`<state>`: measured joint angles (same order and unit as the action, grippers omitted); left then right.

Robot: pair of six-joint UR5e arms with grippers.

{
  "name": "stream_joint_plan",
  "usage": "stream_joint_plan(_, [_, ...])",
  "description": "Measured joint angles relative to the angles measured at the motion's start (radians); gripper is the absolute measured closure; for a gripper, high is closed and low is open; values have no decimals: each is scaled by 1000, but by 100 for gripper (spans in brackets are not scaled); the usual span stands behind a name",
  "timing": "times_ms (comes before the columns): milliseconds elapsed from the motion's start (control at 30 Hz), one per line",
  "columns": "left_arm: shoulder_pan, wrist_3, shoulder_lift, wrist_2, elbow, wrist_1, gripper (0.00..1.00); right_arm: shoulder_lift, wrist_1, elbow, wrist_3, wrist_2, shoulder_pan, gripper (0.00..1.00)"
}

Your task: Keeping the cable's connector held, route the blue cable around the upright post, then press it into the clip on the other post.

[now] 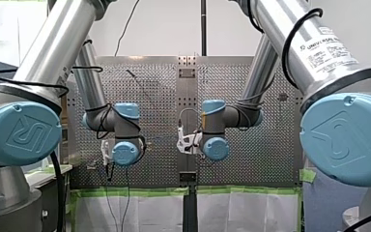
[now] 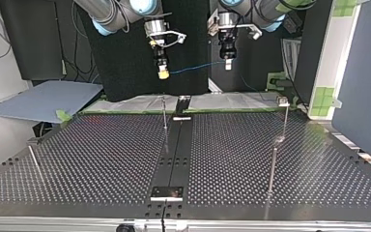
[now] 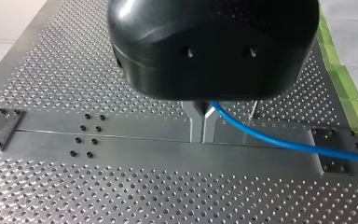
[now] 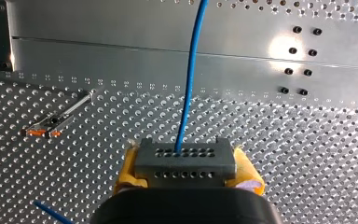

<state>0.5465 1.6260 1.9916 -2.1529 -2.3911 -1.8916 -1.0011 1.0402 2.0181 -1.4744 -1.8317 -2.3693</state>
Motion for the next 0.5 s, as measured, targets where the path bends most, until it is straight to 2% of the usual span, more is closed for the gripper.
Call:
stream_joint_plan(333, [-1, 2, 0, -1, 0, 1, 100, 1, -1, 0, 1, -1, -1, 100])
stream_joint_plan(500, [-1, 3, 0, -1, 0, 2, 100, 31, -30, -6, 4, -5, -3, 100])
